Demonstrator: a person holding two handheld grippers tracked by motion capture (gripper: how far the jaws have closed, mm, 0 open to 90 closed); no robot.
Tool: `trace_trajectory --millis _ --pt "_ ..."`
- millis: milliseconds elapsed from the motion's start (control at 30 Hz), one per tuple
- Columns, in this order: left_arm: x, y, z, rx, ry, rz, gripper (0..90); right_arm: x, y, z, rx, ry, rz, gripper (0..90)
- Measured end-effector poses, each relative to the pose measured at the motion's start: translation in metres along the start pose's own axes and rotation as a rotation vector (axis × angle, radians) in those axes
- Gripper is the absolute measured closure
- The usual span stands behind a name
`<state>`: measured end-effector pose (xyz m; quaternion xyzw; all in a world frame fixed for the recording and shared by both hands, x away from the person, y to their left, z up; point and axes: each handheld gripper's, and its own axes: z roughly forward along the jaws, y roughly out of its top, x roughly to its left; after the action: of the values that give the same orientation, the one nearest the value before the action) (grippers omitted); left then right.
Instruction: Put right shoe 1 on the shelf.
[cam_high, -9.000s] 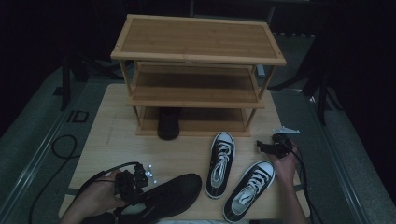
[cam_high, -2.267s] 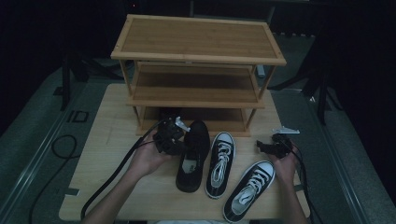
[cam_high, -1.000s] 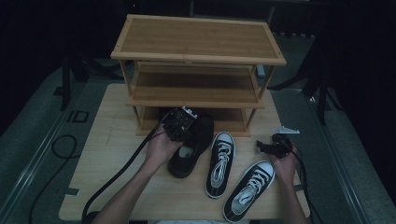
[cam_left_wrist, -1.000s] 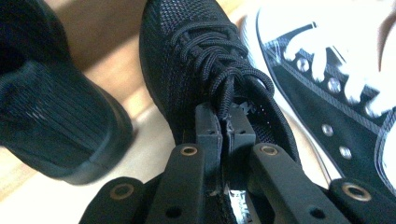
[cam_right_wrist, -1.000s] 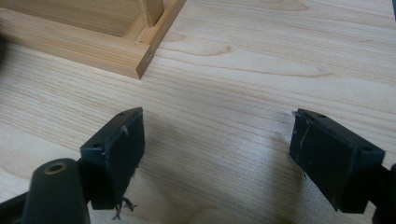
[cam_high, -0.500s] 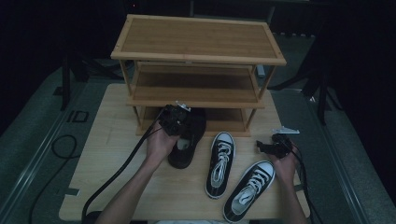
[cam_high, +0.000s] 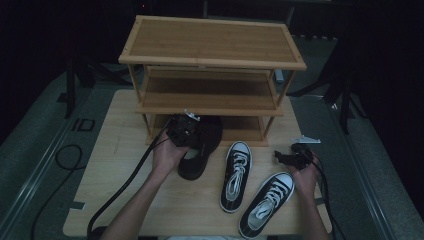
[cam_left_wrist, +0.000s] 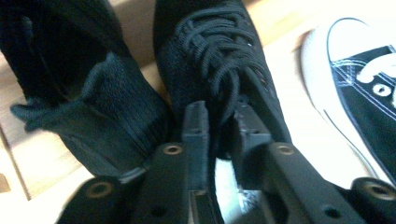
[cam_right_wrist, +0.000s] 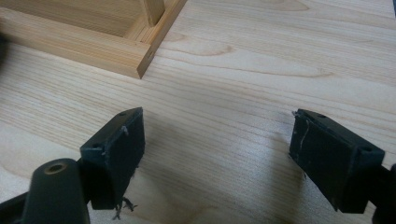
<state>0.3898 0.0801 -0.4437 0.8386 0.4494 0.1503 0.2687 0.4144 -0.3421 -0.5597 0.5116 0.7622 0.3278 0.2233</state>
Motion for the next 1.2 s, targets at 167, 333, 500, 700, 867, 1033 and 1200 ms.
trace_trajectory --millis 167,333,500,700,867,1033,1200 --pt "0.006 -0.016 -0.025 -0.055 -0.052 0.009 72.3 0.0 0.0 0.0 0.0 0.001 0.0 17.8" --pt "0.011 -0.036 -0.041 -0.061 -0.07 0.038 86.1 0.0 0.0 0.0 0.0 0.001 -0.002 17.8" --pt "0.016 -0.054 -0.045 -0.032 -0.048 0.048 90.0 0.0 0.0 0.0 0.0 0.001 -0.002 17.8" --pt "0.017 -0.085 -0.029 0.014 -0.054 0.031 89.9 0.0 0.0 0.0 0.001 0.0 -0.002 17.8" --pt "0.004 -0.109 -0.016 0.038 -0.086 0.045 89.9 0.0 0.0 0.0 0.001 0.0 -0.003 17.8" --pt "-0.009 -0.116 -0.009 0.061 -0.083 0.086 89.9 0.0 0.0 0.0 0.001 0.0 -0.004 17.8" --pt "-0.022 -0.115 0.002 0.067 -0.093 0.119 89.9 0.0 0.0 0.0 0.001 0.0 -0.004 17.8"
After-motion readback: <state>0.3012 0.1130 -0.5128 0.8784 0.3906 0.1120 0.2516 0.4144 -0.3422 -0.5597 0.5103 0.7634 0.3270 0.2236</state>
